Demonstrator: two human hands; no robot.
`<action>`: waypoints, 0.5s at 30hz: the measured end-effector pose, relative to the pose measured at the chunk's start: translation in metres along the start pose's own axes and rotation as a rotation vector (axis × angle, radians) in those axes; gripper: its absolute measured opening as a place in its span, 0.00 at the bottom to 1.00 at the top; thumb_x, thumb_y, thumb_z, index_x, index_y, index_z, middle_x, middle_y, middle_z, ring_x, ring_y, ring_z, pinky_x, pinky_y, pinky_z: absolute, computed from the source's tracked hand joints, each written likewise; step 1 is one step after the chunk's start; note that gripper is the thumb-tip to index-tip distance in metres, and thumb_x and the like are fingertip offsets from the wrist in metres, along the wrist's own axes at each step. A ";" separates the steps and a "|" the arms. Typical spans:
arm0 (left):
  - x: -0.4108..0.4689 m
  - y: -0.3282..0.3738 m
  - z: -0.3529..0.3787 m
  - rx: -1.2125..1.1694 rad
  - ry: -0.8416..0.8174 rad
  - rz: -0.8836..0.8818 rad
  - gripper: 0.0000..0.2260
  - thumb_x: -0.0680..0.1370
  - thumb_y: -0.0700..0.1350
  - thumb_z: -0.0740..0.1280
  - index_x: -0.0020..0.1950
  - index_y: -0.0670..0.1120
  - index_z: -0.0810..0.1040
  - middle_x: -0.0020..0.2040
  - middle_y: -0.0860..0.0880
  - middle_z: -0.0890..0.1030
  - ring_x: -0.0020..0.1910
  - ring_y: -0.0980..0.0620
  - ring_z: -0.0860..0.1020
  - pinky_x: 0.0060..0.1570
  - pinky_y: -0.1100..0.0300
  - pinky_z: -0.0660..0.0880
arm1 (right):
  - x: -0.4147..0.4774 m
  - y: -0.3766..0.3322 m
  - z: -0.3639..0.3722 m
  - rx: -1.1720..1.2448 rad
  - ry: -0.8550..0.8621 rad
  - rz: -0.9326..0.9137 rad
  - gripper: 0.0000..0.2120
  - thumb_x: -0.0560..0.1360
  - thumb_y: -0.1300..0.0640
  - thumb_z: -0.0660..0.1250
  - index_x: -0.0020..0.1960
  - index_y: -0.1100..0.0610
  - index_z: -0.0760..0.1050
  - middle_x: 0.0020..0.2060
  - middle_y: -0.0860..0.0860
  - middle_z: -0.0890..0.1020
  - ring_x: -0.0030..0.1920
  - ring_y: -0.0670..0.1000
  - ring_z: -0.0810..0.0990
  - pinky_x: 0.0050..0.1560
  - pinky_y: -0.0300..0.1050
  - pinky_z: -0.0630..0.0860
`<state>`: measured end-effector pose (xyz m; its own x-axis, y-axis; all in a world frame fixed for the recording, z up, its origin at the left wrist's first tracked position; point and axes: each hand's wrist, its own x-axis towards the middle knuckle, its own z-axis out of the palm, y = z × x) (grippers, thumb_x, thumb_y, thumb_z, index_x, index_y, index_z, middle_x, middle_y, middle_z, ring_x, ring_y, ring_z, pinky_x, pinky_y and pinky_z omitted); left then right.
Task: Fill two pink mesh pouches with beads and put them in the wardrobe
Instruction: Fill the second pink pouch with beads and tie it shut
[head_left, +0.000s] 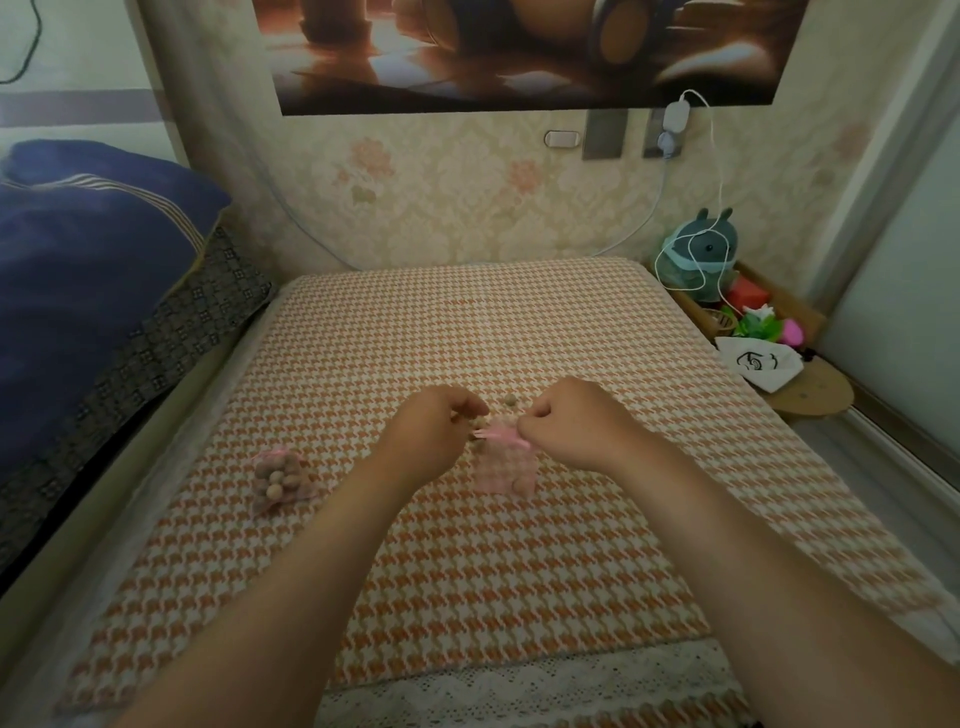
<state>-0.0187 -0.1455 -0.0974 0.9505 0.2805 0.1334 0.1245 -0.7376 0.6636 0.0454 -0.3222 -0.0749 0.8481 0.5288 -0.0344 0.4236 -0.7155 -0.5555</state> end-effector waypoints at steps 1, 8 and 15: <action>0.002 -0.002 0.006 0.063 -0.033 0.019 0.13 0.79 0.35 0.63 0.55 0.48 0.84 0.50 0.55 0.81 0.46 0.54 0.80 0.44 0.60 0.77 | 0.000 0.001 0.001 0.012 0.001 -0.010 0.21 0.76 0.51 0.67 0.26 0.52 0.67 0.20 0.46 0.68 0.24 0.51 0.64 0.31 0.45 0.62; 0.012 -0.018 0.033 0.277 -0.134 0.142 0.15 0.75 0.34 0.63 0.54 0.47 0.85 0.53 0.41 0.82 0.55 0.41 0.79 0.55 0.50 0.75 | -0.001 -0.002 -0.002 -0.033 0.009 -0.063 0.21 0.77 0.53 0.65 0.26 0.54 0.67 0.21 0.48 0.68 0.24 0.50 0.62 0.29 0.43 0.60; 0.015 -0.022 0.028 0.058 -0.013 -0.005 0.07 0.76 0.40 0.71 0.53 0.45 0.83 0.50 0.49 0.83 0.51 0.50 0.81 0.46 0.61 0.74 | -0.005 -0.007 -0.004 -0.040 -0.032 -0.070 0.12 0.79 0.54 0.64 0.48 0.48 0.87 0.29 0.42 0.82 0.26 0.47 0.73 0.31 0.43 0.73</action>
<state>0.0004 -0.1426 -0.1303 0.9535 0.2764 0.1206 0.1450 -0.7709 0.6202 0.0394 -0.3217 -0.0679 0.8058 0.5918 -0.0232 0.4943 -0.6935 -0.5241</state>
